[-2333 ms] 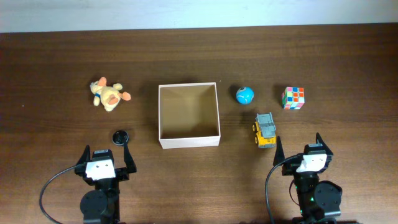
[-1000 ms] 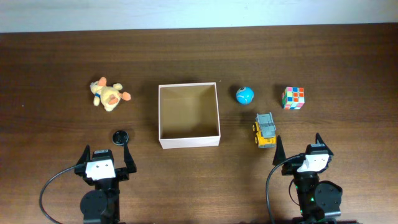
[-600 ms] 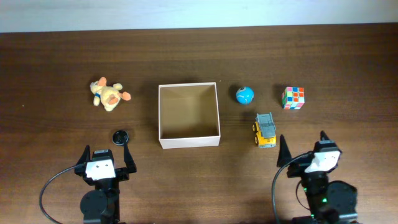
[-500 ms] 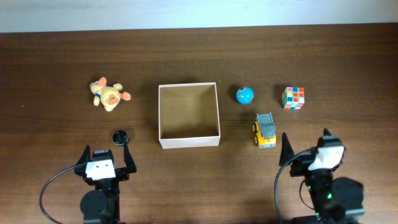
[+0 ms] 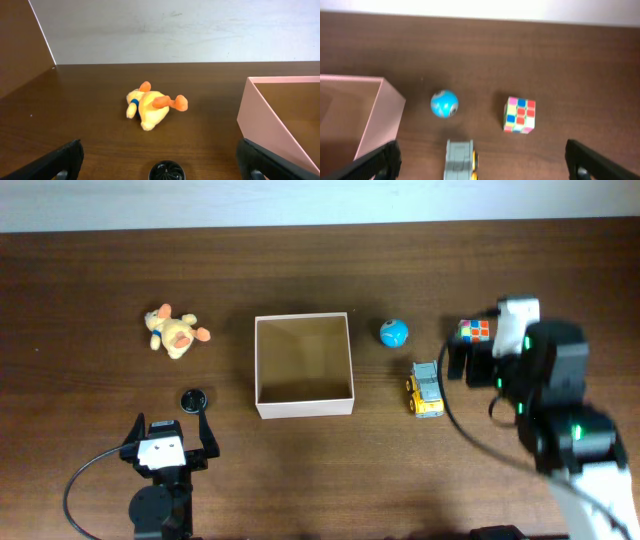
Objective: Pack container
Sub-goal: 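Move the right gripper over the Rubik's cube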
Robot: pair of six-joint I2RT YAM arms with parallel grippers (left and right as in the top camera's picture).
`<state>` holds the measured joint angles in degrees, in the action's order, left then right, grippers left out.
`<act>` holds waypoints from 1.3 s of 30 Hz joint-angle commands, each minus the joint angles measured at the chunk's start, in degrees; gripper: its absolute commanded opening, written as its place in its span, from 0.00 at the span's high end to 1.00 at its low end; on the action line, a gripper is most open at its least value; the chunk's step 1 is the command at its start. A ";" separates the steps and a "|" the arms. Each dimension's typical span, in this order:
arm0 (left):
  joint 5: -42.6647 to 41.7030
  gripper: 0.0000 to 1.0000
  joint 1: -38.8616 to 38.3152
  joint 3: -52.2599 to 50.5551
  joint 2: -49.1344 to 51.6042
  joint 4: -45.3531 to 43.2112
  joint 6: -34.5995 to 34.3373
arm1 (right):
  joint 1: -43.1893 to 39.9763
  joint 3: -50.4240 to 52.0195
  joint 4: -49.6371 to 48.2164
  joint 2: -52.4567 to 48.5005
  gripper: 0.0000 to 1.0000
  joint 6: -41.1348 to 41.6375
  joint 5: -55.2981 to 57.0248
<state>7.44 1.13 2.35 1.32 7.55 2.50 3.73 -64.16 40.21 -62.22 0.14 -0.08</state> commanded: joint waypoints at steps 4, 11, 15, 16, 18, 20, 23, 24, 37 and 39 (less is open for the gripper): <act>-0.59 0.01 0.04 -0.26 -0.26 0.00 -0.35 | -0.44 -9.81 4.07 -8.48 0.01 0.13 -0.76; -0.59 0.01 0.04 -0.26 -0.26 0.00 -0.35 | -4.72 -9.88 5.33 -12.48 0.01 3.98 -0.17; -0.59 0.01 0.04 -0.26 -0.26 0.00 -0.35 | -11.65 -11.69 7.30 -14.82 0.01 6.40 -8.68; -0.59 0.01 0.04 -0.26 -0.26 0.00 -0.35 | -13.66 -12.81 8.33 -15.69 0.01 6.40 -11.17; -0.59 0.01 0.04 -0.26 -0.26 0.00 -0.35 | -16.81 -15.58 11.54 -17.84 0.01 6.38 -13.55; -0.59 0.01 0.04 -0.26 -0.26 0.00 -0.35 | -19.17 -19.34 16.35 -20.85 0.01 6.03 -13.79; -0.59 0.01 0.04 -0.26 -0.26 0.00 -0.35 | -20.39 -24.68 23.56 -25.73 0.01 2.97 -13.86; -0.59 0.01 0.04 -0.26 -0.26 0.00 -0.35 | -20.41 -26.62 26.21 -27.69 0.01 1.53 -13.86; -0.59 0.01 0.04 -0.26 -0.26 0.00 -0.35 | -20.35 -32.28 32.02 -35.17 0.01 -0.55 -17.33; -0.59 0.01 0.04 -0.26 -0.26 0.00 -0.35 | -20.17 -32.28 31.78 -35.17 0.01 -0.63 -17.31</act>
<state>7.44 1.13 2.35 1.32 7.57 2.50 -16.53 -95.04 72.18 -97.71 -0.01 -16.01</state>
